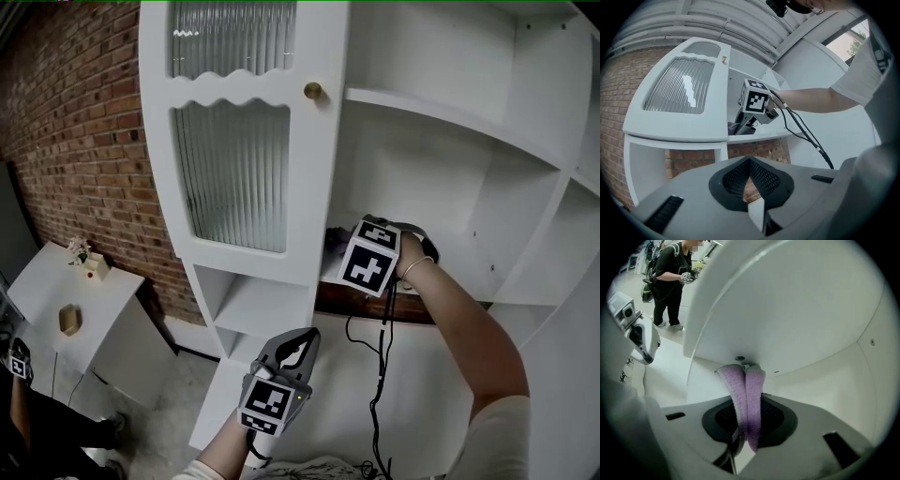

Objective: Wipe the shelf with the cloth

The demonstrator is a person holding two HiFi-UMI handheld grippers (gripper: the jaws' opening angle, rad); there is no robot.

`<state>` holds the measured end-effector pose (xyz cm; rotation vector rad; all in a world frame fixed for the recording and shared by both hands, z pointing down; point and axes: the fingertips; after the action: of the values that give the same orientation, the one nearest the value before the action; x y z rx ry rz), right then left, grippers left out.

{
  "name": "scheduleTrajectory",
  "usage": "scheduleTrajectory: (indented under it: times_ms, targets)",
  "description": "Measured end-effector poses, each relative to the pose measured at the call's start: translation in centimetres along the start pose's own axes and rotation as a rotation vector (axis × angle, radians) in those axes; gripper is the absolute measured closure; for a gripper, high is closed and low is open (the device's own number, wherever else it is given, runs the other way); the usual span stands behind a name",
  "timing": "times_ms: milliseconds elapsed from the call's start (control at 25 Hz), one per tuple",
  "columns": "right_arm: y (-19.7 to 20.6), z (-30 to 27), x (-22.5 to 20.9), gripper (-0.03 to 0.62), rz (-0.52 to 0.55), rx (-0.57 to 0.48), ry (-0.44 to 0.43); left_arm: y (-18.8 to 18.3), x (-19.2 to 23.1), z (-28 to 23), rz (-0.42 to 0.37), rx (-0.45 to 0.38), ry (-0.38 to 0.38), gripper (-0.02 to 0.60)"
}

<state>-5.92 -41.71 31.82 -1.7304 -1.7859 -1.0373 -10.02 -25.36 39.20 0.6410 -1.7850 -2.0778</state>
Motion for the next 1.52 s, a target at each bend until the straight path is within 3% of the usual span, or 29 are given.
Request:
scheduleTrajectory:
  times_ms: [640, 840, 1040, 1240, 1520]
  targets:
    - [-0.1, 8.0, 5.9, 0.514, 0.12, -0.047, -0.103, -2.0, -3.3, 1.7, 0.028, -0.014, 0.013, 0.568]
    - [1.9, 7.8, 2.7, 0.513, 0.096, -0.024, -0.025, -2.2, -4.5, 0.8, 0.019, -0.013, 0.008, 0.568]
    - [5.3, 5.6, -0.7, 0.513, 0.007, 0.009, -0.015, -2.2, -5.3, -0.7, 0.04, -0.011, 0.0, 0.568]
    - [9.4, 2.1, -5.5, 0.513, -0.009, 0.089, 0.101, -1.6, -5.8, -2.6, 0.049, -0.014, -0.013, 0.568]
    - [12.5, -2.4, -8.8, 0.513, -0.016, 0.142, 0.135, -0.1, -5.5, -4.5, 0.068, 0.028, -0.048, 0.568]
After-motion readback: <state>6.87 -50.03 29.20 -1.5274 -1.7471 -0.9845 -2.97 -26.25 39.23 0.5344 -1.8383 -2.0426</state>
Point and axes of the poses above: the fingertips, and each gripper's own axes: z backward along the fingers, x to its left, y out of its underside, and after that the axes turned 2 degrees about -x, right-handed
